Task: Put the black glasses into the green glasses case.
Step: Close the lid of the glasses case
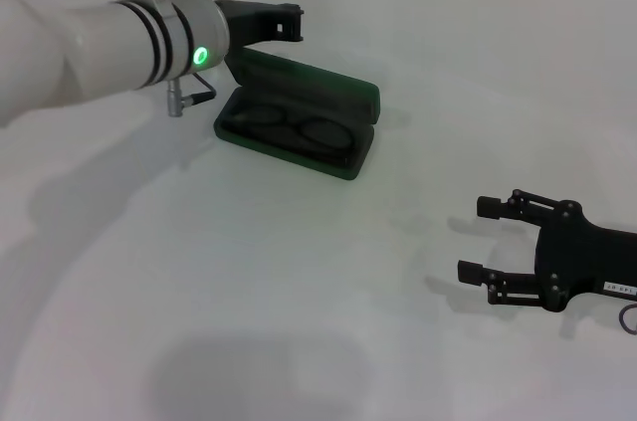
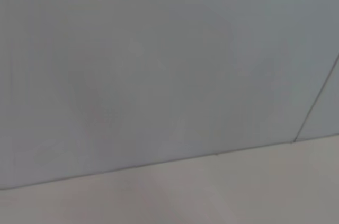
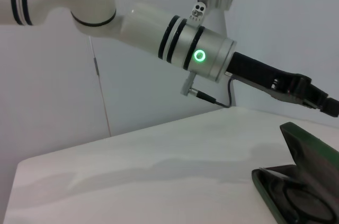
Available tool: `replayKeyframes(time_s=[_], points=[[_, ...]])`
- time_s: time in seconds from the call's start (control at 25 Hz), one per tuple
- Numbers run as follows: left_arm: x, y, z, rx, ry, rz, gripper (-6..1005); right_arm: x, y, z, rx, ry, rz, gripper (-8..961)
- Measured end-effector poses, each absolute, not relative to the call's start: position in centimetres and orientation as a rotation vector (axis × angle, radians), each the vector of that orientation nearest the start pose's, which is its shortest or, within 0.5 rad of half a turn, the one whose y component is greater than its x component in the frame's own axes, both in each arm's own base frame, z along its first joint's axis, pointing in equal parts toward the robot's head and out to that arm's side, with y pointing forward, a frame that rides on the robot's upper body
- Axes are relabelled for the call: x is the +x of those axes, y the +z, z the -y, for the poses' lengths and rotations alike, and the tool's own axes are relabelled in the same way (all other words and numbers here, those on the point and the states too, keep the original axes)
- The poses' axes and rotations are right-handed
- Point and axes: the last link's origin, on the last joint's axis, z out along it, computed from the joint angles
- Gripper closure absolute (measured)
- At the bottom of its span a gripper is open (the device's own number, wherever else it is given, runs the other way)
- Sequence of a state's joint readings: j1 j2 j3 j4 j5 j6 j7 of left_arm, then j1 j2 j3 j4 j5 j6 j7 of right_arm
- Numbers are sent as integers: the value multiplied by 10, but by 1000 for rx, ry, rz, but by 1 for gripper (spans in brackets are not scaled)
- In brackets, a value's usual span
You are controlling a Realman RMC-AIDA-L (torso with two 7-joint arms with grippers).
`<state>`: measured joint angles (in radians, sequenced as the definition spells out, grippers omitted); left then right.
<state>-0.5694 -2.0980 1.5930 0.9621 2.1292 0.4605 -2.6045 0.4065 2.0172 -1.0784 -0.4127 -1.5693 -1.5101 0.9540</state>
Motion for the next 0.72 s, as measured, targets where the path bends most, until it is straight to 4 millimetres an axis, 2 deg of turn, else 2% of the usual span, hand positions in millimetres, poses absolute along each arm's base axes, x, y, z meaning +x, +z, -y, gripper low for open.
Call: replayKeyframes(time_s=[0.72], points=[[-195,-78,-426,-2030,-429,1050,921,286,-34,-284,-2733,805,-366,112]])
